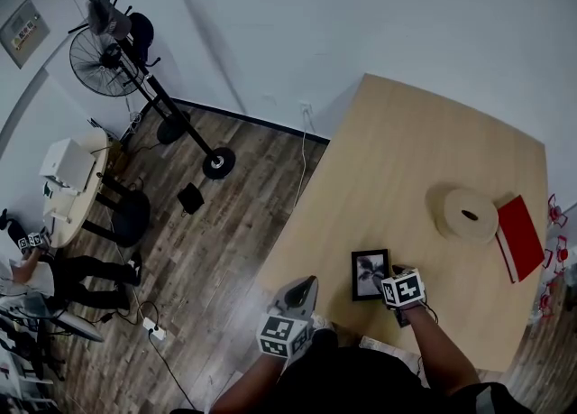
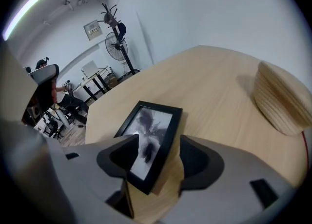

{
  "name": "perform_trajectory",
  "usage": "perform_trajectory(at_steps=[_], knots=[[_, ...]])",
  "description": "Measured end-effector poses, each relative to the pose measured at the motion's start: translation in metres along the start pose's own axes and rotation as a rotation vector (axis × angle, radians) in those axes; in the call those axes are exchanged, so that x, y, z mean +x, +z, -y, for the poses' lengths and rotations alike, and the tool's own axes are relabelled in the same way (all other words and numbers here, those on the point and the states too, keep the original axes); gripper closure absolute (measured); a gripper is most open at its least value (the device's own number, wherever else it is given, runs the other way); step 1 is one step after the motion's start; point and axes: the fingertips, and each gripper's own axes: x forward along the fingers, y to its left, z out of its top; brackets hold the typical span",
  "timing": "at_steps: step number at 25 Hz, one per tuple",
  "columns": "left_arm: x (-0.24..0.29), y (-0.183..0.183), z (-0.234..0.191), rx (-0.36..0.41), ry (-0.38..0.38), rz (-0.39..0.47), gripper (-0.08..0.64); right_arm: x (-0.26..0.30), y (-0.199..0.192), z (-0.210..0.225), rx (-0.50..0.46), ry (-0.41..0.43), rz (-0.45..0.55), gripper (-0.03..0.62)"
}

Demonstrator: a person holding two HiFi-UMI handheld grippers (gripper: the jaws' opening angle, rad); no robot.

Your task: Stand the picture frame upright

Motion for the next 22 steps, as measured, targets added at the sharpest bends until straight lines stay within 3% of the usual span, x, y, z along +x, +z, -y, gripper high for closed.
perform_trajectory(at_steps=[5, 13, 16, 22], knots=[[-0.002, -0.003, -0.006, 0.009, 0.001, -0.010, 0.555, 0.012, -0.001, 0.004, 0.069, -0.008, -0.013, 0.362], [-0.005, -0.009, -0.007, 0.003, -0.001, -0.020, 0.555, 0.013, 0.000, 0.011, 0.094, -0.065, 0.012, 0.367], [-0.005, -0.009, -0.004, 0.001, -0.008, -0.021, 0.555, 0.011, 0.000, 0.012, 0.121, -0.061, 0.045, 0.425], [-0.003, -0.006, -0.001, -0.001, -0.011, -0.015, 0.555, 0.011, 0.001, 0.016, 0.156, -0.053, 0.059, 0.450]])
